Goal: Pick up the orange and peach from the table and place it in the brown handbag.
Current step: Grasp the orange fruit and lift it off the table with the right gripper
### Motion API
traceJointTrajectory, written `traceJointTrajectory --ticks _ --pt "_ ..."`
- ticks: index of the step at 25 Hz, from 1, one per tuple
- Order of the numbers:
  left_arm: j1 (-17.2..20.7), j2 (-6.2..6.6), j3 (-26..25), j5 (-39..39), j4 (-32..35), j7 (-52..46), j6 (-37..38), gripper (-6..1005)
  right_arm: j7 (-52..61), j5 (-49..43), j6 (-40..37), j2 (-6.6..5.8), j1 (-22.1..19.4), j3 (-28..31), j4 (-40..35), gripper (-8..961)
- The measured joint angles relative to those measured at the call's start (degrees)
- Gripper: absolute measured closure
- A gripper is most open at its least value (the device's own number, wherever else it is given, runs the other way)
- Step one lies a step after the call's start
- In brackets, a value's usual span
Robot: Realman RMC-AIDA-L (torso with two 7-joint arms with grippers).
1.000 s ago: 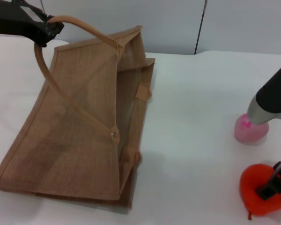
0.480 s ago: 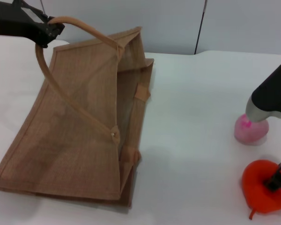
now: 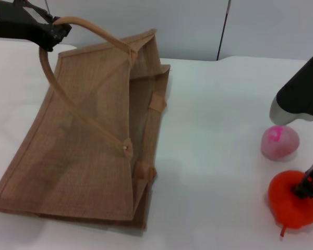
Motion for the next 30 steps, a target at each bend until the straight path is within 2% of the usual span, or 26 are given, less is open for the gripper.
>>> traceJointTrajectory --ticks 12,18,23,30 --pt "0.03 0.0 0.0 0.0 -1.51 0.0 0.57 878 -0.63 -0.3 0.48 -0.41 0.07 1.34 -2.94 602" --pt "0.05 0.04 0.0 0.0 -1.77 0.0 0.61 877 -0.94 0.2 1.6 -0.37 -0.18 0.68 -3.35 833" --pt "0.07 0.08 0.0 0.39 -2.42 0.07 0.69 877 -1.55 2.15 4.68 -0.07 -0.13 0.08 -7.82 952" --pt "0.11 0.09 0.0 0.45 -2.37 0.07 0.69 877 -0.8 2.17 6.39 0.01 0.04 -0.95 -9.55 792"
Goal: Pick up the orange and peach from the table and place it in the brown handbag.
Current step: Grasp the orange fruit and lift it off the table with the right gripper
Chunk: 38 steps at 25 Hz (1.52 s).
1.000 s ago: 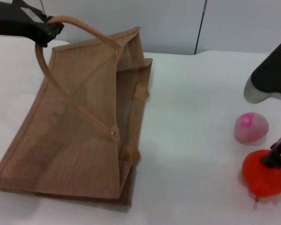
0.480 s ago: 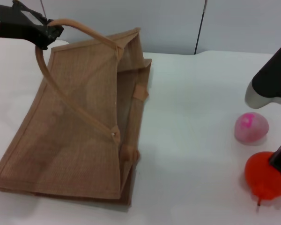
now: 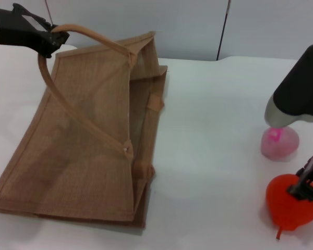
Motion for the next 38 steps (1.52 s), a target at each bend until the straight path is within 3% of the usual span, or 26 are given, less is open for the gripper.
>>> traceJointTrajectory --ticks 18,38 --pt "0.28 0.0 -1.41 -0.19 0.59 -0.15 -0.68 878 0.59 -0.27 1.53 -0.35 0.78 -1.14 2.41 140" --pt "0.25 -0.06 -0.97 -0.45 0.26 -0.16 -0.38 877 1.94 -0.01 -3.85 0.34 2.82 -2.86 10.65 119"
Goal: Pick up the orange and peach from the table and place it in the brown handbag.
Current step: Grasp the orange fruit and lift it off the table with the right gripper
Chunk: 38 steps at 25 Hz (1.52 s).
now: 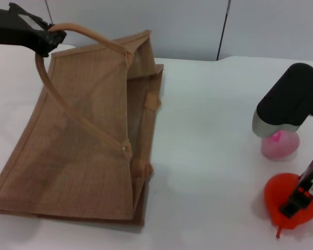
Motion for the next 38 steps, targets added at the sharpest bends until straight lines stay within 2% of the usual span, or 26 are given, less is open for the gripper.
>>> traceJointTrajectory --ticks 9,15,20,33,38 --pt "0.13 -0.12 0.0 0.0 -0.19 0.0 0.17 878 -0.15 -1.07 -0.81 -0.01 1.69 0.05 4.16 124" --pt "0.22 -0.13 -0.16 0.0 -0.22 0.0 0.18 877 -0.21 -2.95 -1.32 0.0 2.23 2.22 6.11 257" --pt "0.23 -0.12 -0.25 0.0 -0.22 0.0 0.18 877 -0.52 -3.21 -1.15 0.0 2.47 3.04 6.49 445" --pt "0.19 -0.12 -0.44 0.01 -0.91 0.0 0.27 878 -0.88 -5.44 -0.95 0.16 2.9 2.45 5.65 549" --pt "0.19 -0.12 -0.44 0.01 -0.92 0.0 0.27 877 -0.86 -6.28 -0.74 0.18 3.38 2.99 2.77 587"
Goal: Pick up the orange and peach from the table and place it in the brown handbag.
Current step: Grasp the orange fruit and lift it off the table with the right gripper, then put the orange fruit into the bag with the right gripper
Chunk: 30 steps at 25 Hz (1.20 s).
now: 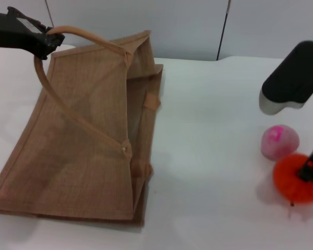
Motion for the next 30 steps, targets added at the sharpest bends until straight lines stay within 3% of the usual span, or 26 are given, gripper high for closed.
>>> traceJointTrajectory --ticks 9,13,20,24,30 --pt "0.06 0.0 0.04 -0.31 -0.18 0.03 0.96 877 -0.01 -3.17 1.67 -0.04 0.02 2.21 -5.78 668" --pt "-0.16 0.14 0.26 -1.46 -0.95 0.35 1.33 878 -0.13 -4.83 3.8 -0.08 -0.04 4.14 -11.75 698" --pt "-2.18 0.13 0.5 -1.82 -0.5 0.48 1.56 878 -0.13 2.11 5.68 0.19 0.25 4.61 -23.1 752" --pt "-3.42 0.12 0.68 -3.82 1.04 0.48 1.58 878 -0.02 7.5 4.01 0.28 1.09 3.83 -24.28 774" --pt "-4.98 0.02 2.73 -6.56 4.18 -0.03 0.85 877 0.09 8.03 -1.27 0.35 2.23 2.52 -22.34 821"
